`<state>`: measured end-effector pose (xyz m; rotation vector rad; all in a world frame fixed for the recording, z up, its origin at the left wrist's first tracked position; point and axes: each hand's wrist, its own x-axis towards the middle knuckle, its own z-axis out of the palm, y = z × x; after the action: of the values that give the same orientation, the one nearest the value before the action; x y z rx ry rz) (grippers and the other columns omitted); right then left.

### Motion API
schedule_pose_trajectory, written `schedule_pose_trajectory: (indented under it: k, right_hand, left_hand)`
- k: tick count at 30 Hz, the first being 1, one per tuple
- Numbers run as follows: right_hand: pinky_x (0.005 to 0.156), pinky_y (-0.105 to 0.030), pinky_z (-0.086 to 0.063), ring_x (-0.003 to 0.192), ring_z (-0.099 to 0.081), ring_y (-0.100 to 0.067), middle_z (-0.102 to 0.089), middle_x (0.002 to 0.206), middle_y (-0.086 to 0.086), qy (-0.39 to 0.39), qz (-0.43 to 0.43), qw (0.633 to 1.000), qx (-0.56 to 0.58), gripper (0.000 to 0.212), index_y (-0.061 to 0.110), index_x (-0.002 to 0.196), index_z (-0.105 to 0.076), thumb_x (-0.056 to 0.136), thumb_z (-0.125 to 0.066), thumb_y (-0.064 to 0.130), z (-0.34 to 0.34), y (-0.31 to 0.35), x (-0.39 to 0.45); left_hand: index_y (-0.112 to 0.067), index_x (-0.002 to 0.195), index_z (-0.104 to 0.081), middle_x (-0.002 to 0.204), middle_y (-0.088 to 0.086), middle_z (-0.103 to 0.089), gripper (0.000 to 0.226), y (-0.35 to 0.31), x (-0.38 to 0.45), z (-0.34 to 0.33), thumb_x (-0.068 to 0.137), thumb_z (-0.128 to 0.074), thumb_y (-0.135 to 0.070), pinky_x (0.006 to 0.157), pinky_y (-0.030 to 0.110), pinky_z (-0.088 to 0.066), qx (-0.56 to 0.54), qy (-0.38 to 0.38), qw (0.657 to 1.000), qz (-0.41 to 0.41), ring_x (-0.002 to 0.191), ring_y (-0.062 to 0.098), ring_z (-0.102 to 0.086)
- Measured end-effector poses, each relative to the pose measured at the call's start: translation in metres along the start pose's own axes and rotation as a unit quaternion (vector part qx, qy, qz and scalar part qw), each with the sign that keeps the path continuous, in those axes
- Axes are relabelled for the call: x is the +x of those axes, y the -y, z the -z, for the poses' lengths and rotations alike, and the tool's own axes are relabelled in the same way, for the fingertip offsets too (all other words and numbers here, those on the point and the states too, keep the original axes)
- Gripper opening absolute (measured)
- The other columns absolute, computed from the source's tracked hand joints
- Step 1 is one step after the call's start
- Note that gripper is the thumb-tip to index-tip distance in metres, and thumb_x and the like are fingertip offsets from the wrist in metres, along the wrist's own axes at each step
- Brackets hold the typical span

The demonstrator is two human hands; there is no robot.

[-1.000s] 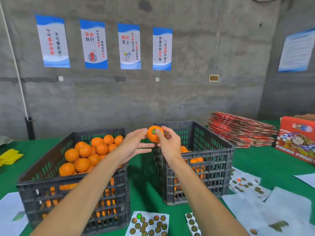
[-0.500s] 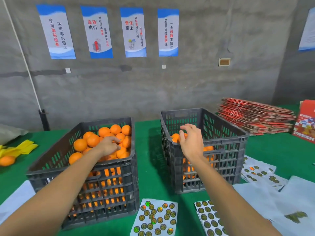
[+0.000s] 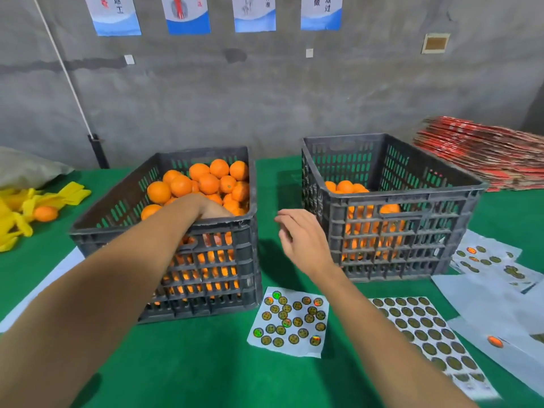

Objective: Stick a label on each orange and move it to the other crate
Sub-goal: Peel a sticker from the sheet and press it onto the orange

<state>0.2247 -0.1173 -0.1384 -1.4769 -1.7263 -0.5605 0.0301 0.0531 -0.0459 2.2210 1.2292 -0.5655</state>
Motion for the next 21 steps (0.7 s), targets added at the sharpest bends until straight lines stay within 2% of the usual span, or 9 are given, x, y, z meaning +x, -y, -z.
schedule_pose_trajectory:
  k: [5, 7, 9, 11, 12, 13, 16, 19, 21]
  right_hand:
    - [0.099, -0.041, -0.051, 0.107, -0.064, -0.024, -0.071, 0.114, -0.003, 0.043, -0.047, 0.998, 0.018, 0.023, 0.009, 0.112, -0.072, 0.089, -0.067, 0.007, -0.014, 0.007, -0.016]
    - [0.097, -0.04, -0.051, 0.106, -0.063, -0.024, -0.071, 0.113, -0.003, 0.057, -0.057, 0.996, 0.023, 0.023, 0.009, 0.112, -0.072, 0.09, -0.065, 0.007, -0.016, 0.009, -0.024]
    - [0.097, -0.04, -0.05, 0.106, -0.063, -0.025, -0.071, 0.113, -0.003, 0.072, -0.068, 0.995, 0.029, 0.023, 0.008, 0.113, -0.072, 0.091, -0.065, 0.006, -0.017, 0.013, -0.032]
    - [0.098, -0.04, -0.05, 0.106, -0.063, -0.024, -0.071, 0.114, -0.003, 0.088, -0.079, 0.992, 0.034, 0.024, 0.009, 0.114, -0.072, 0.091, -0.065, 0.005, -0.017, 0.017, -0.041]
    - [0.098, -0.04, -0.049, 0.106, -0.062, -0.024, -0.071, 0.115, -0.003, 0.1, -0.087, 0.99, 0.035, 0.024, 0.009, 0.115, -0.071, 0.092, -0.064, 0.006, -0.018, 0.019, -0.044]
    - [0.099, -0.04, -0.048, 0.107, -0.061, -0.023, -0.071, 0.116, -0.002, 0.115, -0.098, 0.988, 0.037, 0.024, 0.01, 0.116, -0.071, 0.093, -0.063, 0.006, -0.018, 0.021, -0.048]
    - [0.102, -0.039, -0.046, 0.114, -0.058, -0.022, -0.068, 0.124, -0.002, 0.172, -0.15, 0.973, 0.035, 0.028, 0.013, 0.124, -0.069, 0.099, -0.058, 0.013, -0.019, 0.028, -0.061]
    - [0.099, -0.041, -0.048, 0.116, -0.057, -0.026, -0.066, 0.124, -0.004, 0.247, -0.203, 0.947, 0.014, 0.03, 0.015, 0.128, -0.068, 0.102, -0.054, 0.023, -0.023, 0.034, -0.072]
    - [0.096, -0.04, -0.049, 0.114, -0.057, -0.028, -0.063, 0.12, -0.007, 0.29, -0.23, 0.929, -0.017, 0.03, 0.015, 0.125, -0.069, 0.104, -0.053, 0.029, -0.025, 0.039, -0.078]
  left_hand:
    - [-0.005, 0.148, -0.049, 0.151, 0.012, -0.05, 0.054, -0.011, -0.01, 0.004, 0.098, -0.068, -0.008, 0.098, 0.039, -0.056, 0.102, 0.034, 0.993, -0.046, 0.135, 0.034, -0.053]
    - [-0.007, 0.144, -0.055, 0.148, 0.008, -0.054, 0.053, -0.009, -0.009, 0.005, 0.094, -0.074, -0.011, 0.102, 0.045, -0.053, 0.131, 0.018, 0.99, -0.054, 0.132, 0.03, -0.055]
    - [-0.012, 0.137, -0.062, 0.144, 0.006, -0.059, 0.041, -0.007, -0.005, 0.005, 0.097, -0.07, -0.015, 0.104, 0.048, -0.053, 0.084, -0.024, 0.995, -0.038, 0.127, 0.028, -0.06]
    - [-0.021, 0.115, -0.07, 0.129, 0.008, -0.068, 0.018, -0.006, -0.001, 0.005, 0.098, -0.069, -0.018, 0.086, 0.041, -0.062, 0.036, -0.055, 0.997, -0.042, 0.105, 0.023, -0.07]
    - [-0.027, 0.106, -0.067, 0.122, 0.006, -0.069, 0.01, -0.006, -0.002, 0.006, 0.097, -0.069, -0.021, 0.075, 0.034, -0.062, 0.014, -0.079, 0.996, -0.045, 0.095, 0.019, -0.071]
    - [-0.031, 0.102, -0.064, 0.119, 0.003, -0.067, 0.009, -0.008, -0.004, 0.007, 0.097, -0.069, -0.026, 0.071, 0.032, -0.06, -0.012, -0.107, 0.993, -0.045, 0.092, 0.017, -0.068]
    - [-0.031, 0.117, -0.06, 0.125, -0.001, -0.055, 0.033, -0.008, -0.005, 0.012, 0.09, -0.07, -0.046, 0.09, 0.036, -0.048, -0.031, -0.23, 0.971, -0.057, 0.104, 0.022, -0.056]
    - [-0.034, 0.116, -0.057, 0.112, 0.002, -0.06, 0.046, -0.008, -0.015, 0.009, 0.079, -0.078, -0.051, 0.069, 0.029, -0.043, -0.123, -0.349, 0.924, -0.092, 0.086, 0.015, -0.057]
    - [-0.034, 0.117, -0.058, 0.112, 0.001, -0.06, 0.051, -0.01, -0.024, 0.005, 0.074, -0.08, -0.049, 0.071, 0.03, -0.044, -0.162, -0.41, 0.89, -0.119, 0.091, 0.018, -0.059]
